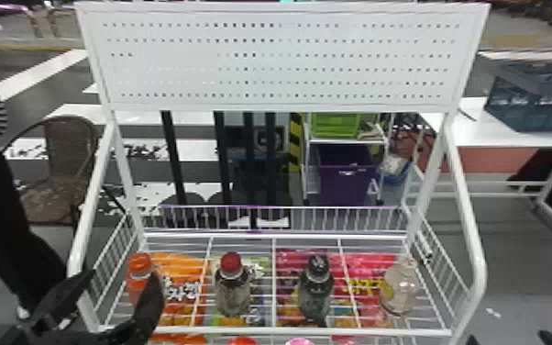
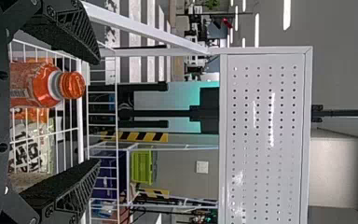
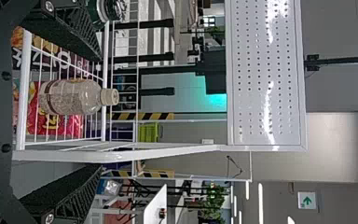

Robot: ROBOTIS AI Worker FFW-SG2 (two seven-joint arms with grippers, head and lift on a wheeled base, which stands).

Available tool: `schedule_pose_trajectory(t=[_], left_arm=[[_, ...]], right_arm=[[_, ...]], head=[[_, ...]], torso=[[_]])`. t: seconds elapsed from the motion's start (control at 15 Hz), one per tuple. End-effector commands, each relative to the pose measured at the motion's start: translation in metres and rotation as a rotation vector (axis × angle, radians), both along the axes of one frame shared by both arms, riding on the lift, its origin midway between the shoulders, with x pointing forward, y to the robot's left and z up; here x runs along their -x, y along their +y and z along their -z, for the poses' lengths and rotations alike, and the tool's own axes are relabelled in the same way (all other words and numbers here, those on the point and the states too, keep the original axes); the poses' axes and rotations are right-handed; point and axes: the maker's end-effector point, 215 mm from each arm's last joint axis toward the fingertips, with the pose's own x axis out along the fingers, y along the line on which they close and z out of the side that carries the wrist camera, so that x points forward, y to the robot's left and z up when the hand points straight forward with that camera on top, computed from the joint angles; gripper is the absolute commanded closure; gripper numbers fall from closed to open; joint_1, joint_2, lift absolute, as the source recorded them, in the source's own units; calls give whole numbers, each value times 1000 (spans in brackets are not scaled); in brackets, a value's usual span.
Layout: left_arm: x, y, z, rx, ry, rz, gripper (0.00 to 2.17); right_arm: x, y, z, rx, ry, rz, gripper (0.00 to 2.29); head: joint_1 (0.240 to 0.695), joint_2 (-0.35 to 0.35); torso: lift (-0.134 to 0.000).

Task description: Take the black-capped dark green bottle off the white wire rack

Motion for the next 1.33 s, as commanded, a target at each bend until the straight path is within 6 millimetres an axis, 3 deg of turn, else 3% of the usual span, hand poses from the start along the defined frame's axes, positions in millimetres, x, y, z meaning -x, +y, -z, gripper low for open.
schedule_pose_trajectory(t=[0.0, 0.87, 1.07, 1.27], left_arm=[[0, 0, 1, 0, 1, 0, 144], [0, 0, 2, 0, 3, 0, 144], [0, -1, 3, 1, 5, 4, 144], [0, -4, 1, 5, 2, 8, 144]], right_arm=[[1, -1, 0, 0, 0, 1, 80], [0, -1, 3, -4, 2, 2, 80], [-3, -1, 20, -6, 24, 6, 83], [-9, 16, 43, -12, -4, -25, 83]], head=[[499, 0], [499, 0], [499, 0], [499, 0]], torso=[[0], [0], [0], [0]])
